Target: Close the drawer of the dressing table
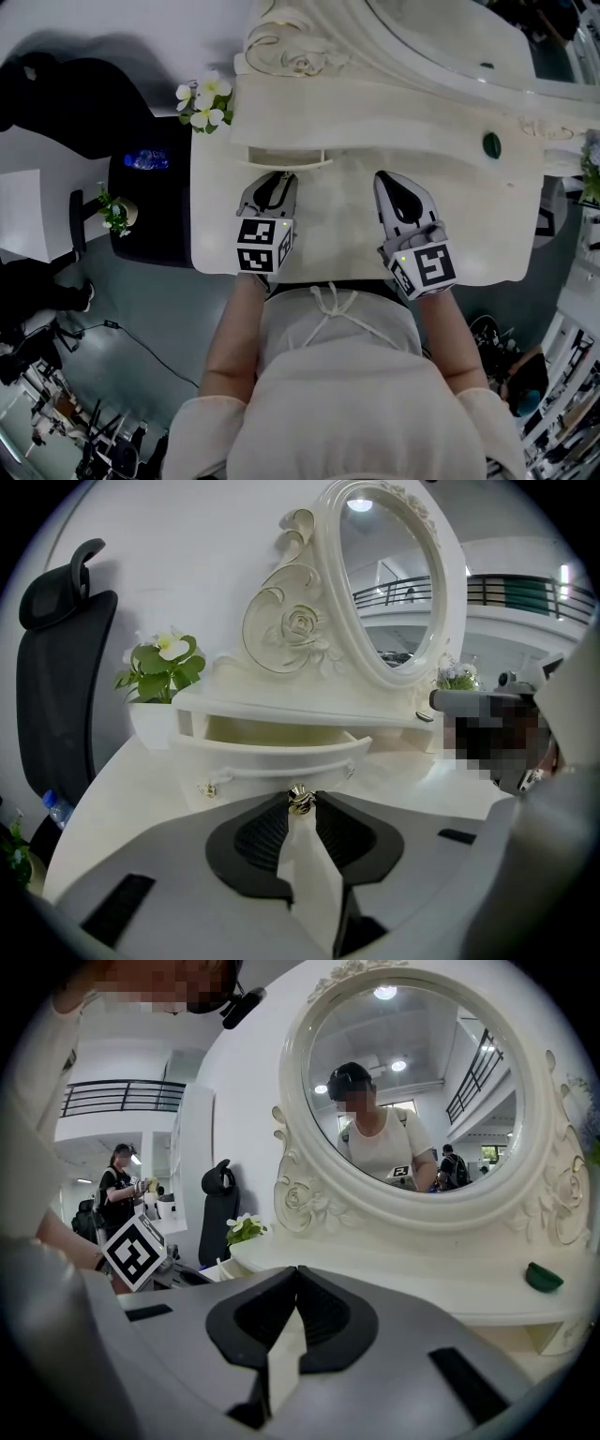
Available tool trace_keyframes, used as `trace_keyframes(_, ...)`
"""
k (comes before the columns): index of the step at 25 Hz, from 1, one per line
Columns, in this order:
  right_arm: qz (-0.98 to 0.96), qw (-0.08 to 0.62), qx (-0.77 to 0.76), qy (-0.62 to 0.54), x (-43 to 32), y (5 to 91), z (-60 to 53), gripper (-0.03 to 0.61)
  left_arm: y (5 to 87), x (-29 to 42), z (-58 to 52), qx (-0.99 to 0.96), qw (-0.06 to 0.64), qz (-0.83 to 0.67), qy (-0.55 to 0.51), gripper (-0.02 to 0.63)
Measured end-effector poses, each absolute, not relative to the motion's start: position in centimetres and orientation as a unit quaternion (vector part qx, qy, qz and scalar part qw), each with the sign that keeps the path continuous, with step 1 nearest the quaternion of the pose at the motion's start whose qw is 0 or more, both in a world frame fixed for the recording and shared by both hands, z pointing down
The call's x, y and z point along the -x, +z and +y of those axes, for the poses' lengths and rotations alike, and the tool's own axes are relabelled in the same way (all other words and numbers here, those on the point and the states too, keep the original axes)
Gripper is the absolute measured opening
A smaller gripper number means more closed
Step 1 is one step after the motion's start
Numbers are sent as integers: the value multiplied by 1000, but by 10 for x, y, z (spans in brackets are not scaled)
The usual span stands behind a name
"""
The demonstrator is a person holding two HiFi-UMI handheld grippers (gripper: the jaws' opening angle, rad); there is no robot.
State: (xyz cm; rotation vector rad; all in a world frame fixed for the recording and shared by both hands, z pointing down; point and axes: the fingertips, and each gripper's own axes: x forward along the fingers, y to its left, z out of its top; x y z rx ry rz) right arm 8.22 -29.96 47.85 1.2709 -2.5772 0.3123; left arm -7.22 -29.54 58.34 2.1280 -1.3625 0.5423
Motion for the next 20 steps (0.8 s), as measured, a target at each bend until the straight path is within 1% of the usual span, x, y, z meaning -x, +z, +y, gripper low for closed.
trace_keyframes(3,-885,125,-437,106,-81,476,-305,6,582,75,-298,-790,284,-504,203,106)
trace_keyframes(20,-886,124,-435,102,-77,472,-309,6,580,76,-328,-786,280,-510,208,104)
